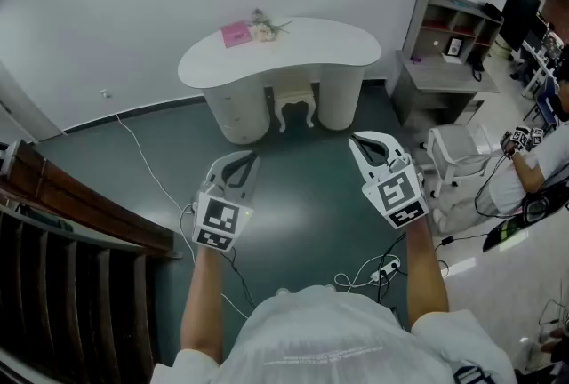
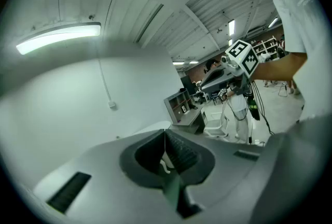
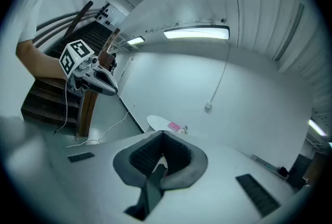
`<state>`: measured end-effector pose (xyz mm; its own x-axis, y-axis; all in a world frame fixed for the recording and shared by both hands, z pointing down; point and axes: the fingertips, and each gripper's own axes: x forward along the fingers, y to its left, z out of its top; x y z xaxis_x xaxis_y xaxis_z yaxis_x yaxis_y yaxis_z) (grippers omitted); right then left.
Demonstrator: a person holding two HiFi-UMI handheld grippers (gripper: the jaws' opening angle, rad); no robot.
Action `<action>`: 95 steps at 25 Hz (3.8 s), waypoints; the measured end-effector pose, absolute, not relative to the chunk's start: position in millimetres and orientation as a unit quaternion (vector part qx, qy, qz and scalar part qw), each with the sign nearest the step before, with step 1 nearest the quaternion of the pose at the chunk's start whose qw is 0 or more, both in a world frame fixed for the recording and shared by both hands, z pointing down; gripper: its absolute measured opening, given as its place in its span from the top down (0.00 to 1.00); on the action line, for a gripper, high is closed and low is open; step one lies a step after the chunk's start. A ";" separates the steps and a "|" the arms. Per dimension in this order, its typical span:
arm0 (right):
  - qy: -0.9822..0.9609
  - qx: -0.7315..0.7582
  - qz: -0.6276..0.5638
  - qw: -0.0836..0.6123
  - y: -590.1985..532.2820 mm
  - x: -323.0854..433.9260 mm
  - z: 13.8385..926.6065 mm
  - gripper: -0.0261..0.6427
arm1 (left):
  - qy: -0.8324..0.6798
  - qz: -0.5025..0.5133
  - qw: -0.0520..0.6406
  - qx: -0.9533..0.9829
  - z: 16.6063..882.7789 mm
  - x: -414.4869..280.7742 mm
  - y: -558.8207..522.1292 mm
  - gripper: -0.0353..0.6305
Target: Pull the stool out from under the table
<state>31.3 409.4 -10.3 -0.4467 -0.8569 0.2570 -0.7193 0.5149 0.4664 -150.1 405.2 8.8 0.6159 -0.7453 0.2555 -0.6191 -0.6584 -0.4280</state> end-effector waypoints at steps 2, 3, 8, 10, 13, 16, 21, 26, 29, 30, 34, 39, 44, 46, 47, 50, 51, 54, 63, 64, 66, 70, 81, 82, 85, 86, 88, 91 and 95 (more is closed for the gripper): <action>-0.839 0.467 -0.147 0.236 407.2 39.1 -7.3 0.94 | 0.387 -0.212 0.151 -0.884 10.2 -143.1 402.8 0.92; -0.840 0.466 -0.147 0.237 406.0 43.8 -5.9 0.94 | 0.389 -0.213 0.152 -0.883 10.8 -139.1 401.7 0.92; -0.847 0.462 -0.139 0.225 399.4 73.1 -0.7 0.94 | 0.399 -0.219 0.148 -0.878 14.1 -114.6 397.2 0.92; -0.849 0.460 -0.140 0.219 398.6 82.3 2.2 0.94 | 0.402 -0.220 0.143 -0.877 19.0 -106.2 396.9 0.92; -0.849 0.447 -0.153 0.239 394.3 91.2 12.1 0.94 | 0.406 -0.221 0.130 -0.877 30.9 -93.9 393.6 0.92; -0.855 0.434 -0.149 0.242 387.9 98.8 15.3 0.94 | 0.401 -0.224 0.127 -0.879 36.3 -75.7 388.7 0.92; -0.861 0.418 -0.151 0.248 366.0 103.6 28.0 0.94 | 0.390 -0.235 0.131 -0.880 47.3 -62.7 363.8 0.92; -0.865 0.417 -0.137 0.243 316.0 104.5 47.0 0.94 | 0.393 -0.240 0.115 -0.880 68.9 -67.7 308.1 0.92; -0.866 0.414 -0.121 0.252 272.4 111.9 54.6 0.94 | 0.392 -0.244 0.106 -0.881 80.2 -65.5 259.0 0.92; -0.865 0.414 -0.118 0.258 254.2 112.5 56.3 0.94 | 0.393 -0.243 0.103 -0.881 82.8 -65.7 238.9 0.92; -0.870 0.408 -0.111 0.255 180.5 101.9 62.4 0.94 | 0.389 -0.237 0.094 -0.886 92.7 -66.0 161.6 0.92; -0.881 0.386 -0.127 0.243 97.4 83.5 85.2 0.94 | 0.377 -0.216 0.075 -0.897 117.0 -66.1 76.9 0.92; -0.876 0.369 -0.105 0.291 27.1 77.6 133.8 0.94 | 0.382 -0.246 0.043 -0.890 162.7 -73.8 6.8 0.92; -0.872 0.373 -0.095 0.301 2.5 79.7 150.0 0.94 | 0.389 -0.253 0.024 -0.886 179.5 -76.3 -15.6 0.92; -0.871 0.374 -0.091 0.305 -9.4 80.6 159.7 0.94 | 0.394 -0.256 0.015 -0.883 188.9 -78.6 -26.5 0.92; -0.871 0.347 -0.088 0.335 -41.5 81.8 200.6 0.94 | 0.412 -0.265 -0.017 -0.871 219.7 -86.9 -60.2 0.92; -0.872 0.334 -0.085 0.347 -50.5 82.8 217.2 0.94 | 0.417 -0.268 -0.028 -0.868 230.7 -88.7 -70.2 0.92; -0.878 0.312 -0.063 0.357 -82.1 88.3 263.7 0.94 | 0.424 -0.276 -0.047 -0.861 265.5 -90.0 -100.8 0.92; -0.878 0.341 -0.002 0.336 -190.1 97.6 401.8 0.94 | 0.418 -0.303 -0.085 -0.852 387.1 -83.7 -181.7 0.91; -0.878 0.340 0.005 0.337 -198.3 97.4 418.3 0.91 | 0.419 -0.302 -0.091 -0.851 401.8 -82.3 -188.8 0.89; -0.880 0.335 0.015 0.337 -213.0 94.5 449.6 0.67 | 0.420 -0.301 -0.102 -0.850 431.8 -80.8 -201.0 0.80; -0.880 0.338 0.038 0.330 -238.8 90.3 512.3 0.67 | 0.425 -0.308 -0.110 -0.844 497.8 -85.0 -225.4 0.78; -0.853 0.390 0.091 0.336 -298.3 107.5 694.5 0.56 | 0.420 -0.316 -0.137 -0.839 671.5 -91.8 -264.8 0.66; -0.850 0.392 0.095 0.340 -302.5 109.0 710.3 0.56 | 0.420 -0.318 -0.139 -0.838 685.7 -92.3 -268.6 0.64; -0.841 0.403 0.104 0.346 -318.4 114.3 748.9 0.54 | 0.422 -0.321 -0.143 -0.835 724.5 -93.9 -286.2 0.60; -0.838 0.409 0.108 0.345 -324.7 116.9 758.6 0.53 | 0.423 -0.320 -0.144 -0.835 735.6 -93.6 -293.4 0.59; -0.835 0.421 0.118 0.335 -337.6 121.0 775.1 0.53 | 0.423 -0.316 -0.147 -0.836 755.2 -91.2 -308.9 0.56; -0.828 0.436 0.120 0.331 -357.3 123.0 793.2 0.53 | 0.425 -0.317 -0.148 -0.835 781.0 -84.6 -333.3 0.53; -0.807 0.470 0.094 0.344 -382.9 124.2 803.1 0.52 | 0.433 -0.336 -0.137 -0.825 808.4 -79.8 -366.1 0.52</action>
<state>124.2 -382.9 803.1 -0.3206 -0.6941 0.6445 -0.8242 0.5398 0.1713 -79.8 -366.1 808.4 0.3995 -0.6227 0.6728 -0.8069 -0.5872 -0.0644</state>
